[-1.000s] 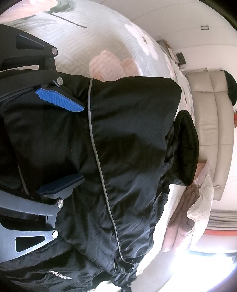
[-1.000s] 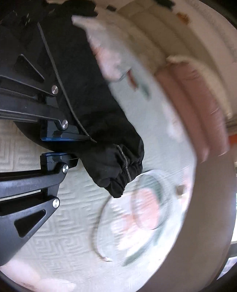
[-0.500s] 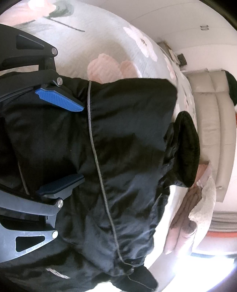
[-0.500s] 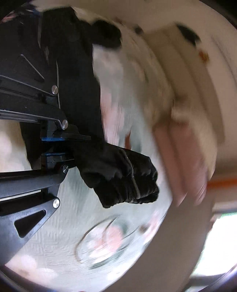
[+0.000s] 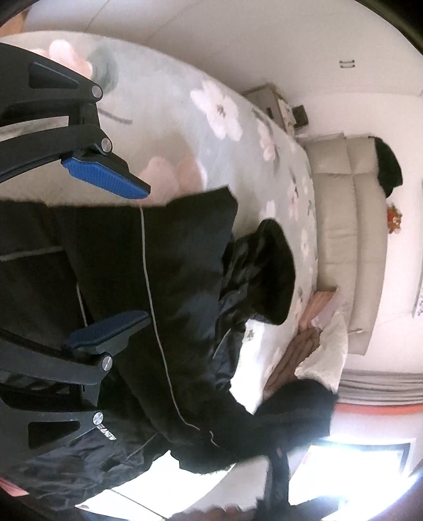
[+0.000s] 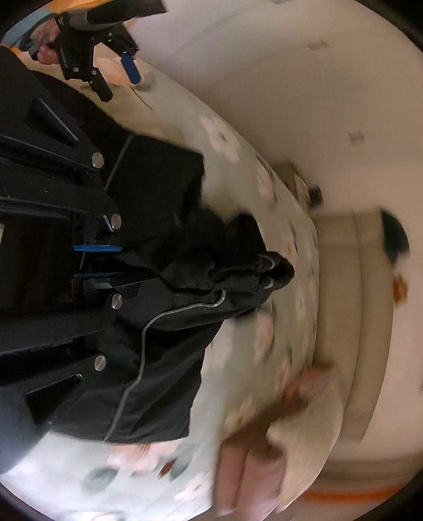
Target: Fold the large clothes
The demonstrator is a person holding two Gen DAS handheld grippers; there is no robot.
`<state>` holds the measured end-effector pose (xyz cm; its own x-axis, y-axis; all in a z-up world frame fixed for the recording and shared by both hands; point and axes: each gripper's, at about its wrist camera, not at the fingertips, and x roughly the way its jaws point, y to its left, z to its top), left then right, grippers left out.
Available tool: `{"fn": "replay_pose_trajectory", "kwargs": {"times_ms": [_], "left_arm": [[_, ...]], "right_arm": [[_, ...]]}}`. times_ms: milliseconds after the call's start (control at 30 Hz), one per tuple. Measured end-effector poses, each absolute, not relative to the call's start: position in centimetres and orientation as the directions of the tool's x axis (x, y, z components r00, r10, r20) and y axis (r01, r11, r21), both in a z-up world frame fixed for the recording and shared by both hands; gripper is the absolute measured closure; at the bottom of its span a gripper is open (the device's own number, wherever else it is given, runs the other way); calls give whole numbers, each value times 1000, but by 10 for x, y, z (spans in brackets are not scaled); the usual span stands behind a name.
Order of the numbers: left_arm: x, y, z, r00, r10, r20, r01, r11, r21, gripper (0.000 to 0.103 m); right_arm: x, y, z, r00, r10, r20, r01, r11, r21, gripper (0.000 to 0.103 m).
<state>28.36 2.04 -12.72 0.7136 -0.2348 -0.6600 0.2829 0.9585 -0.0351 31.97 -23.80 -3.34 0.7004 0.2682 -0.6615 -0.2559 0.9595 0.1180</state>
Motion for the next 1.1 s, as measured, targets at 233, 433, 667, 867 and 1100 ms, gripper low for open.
{"fn": "replay_pose_trajectory", "kwargs": {"times_ms": [233, 433, 667, 867, 1100], "left_arm": [[275, 56, -131, 720, -241, -651, 267, 962, -60, 31], [283, 67, -152, 673, -299, -676, 285, 949, -135, 31], [300, 53, -160, 605, -410, -683, 329, 909, -255, 31], [350, 15, -176, 475, -532, -701, 341, 846, -411, 31], [411, -29, -205, 442, -392, -807, 224, 919, -324, 83]], "right_arm": [[335, -104, -117, 565, 262, -782, -392, 920, 24, 85], [330, -76, -196, 451, 235, -861, -504, 863, -28, 43], [287, -168, -132, 490, 448, -748, -530, 834, 152, 43], [273, -270, -123, 646, 216, -732, -340, 940, -23, 43], [293, -369, -141, 603, 188, -775, -122, 982, 143, 43]]}}
